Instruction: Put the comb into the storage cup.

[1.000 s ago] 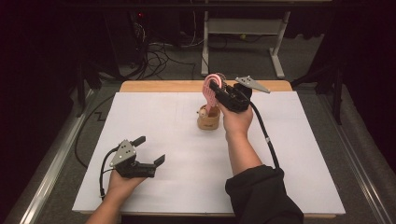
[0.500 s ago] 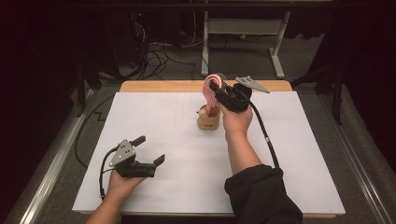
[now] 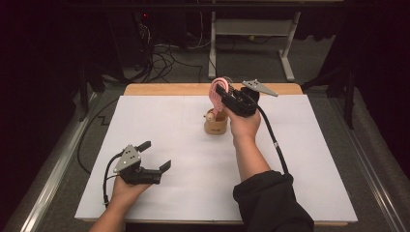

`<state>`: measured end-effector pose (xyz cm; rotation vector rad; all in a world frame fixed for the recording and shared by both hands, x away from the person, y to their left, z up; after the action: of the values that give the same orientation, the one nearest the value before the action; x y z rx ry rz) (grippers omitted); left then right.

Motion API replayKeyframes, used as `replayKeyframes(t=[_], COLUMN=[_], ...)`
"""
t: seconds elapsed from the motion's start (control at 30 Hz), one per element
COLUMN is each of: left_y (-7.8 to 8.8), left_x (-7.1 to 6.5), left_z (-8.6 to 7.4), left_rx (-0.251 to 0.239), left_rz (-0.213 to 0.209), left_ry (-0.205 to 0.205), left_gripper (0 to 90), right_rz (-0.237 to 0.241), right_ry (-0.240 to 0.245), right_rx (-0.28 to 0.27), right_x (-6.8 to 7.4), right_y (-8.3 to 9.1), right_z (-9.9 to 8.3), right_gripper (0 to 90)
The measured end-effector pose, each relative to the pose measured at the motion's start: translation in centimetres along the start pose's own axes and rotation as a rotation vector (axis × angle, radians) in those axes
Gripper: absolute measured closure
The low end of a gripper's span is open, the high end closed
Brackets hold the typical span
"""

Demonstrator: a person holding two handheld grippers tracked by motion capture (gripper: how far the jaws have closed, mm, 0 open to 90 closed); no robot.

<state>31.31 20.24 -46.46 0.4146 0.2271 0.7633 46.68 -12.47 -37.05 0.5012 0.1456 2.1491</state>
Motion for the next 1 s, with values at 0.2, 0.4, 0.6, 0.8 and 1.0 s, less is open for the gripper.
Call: replayKeyframes(t=[0.2,0.4,0.6,0.8,1.0], left_y=[-0.21,-0.18,-0.16,-0.11,-0.01], left_x=[-0.13,-0.13,-0.09,-0.1,-0.01], left_z=[0.03,0.02,0.0,0.0,-0.02], left_rx=[0.002,0.001,0.002,0.003,0.003], left_rz=[-0.005,-0.006,-0.004,-0.004,0.004], left_ry=[-0.001,0.001,0.001,-0.001,-0.002], left_gripper=[0.0,0.0,0.0,0.0,0.0], right_rz=[-0.015,-0.044,-0.078,-0.109,-0.132], right_ry=[0.025,0.035,0.037,0.037,0.041], right_rx=[0.02,0.028,0.036,0.043,0.051], right_x=[-0.04,-0.26,-0.46,-0.73,-0.83], right_y=[0.12,0.33,0.54,0.67,0.72], right_z=[0.0,0.1,0.21,0.27,0.24], right_gripper=[63.5,62.6,61.6,60.7,59.5])
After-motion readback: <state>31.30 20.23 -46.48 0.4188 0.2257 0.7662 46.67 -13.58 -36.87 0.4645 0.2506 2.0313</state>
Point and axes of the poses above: each handheld gripper's, and its own axes: y roughly backward along the jaws, z roughly out of its top, x roughly to its left, the point moved 1 cm from there along -y, roughly forward along the jaws, and after that the axes turned 8 degrees about x, right-handed, at the moved point
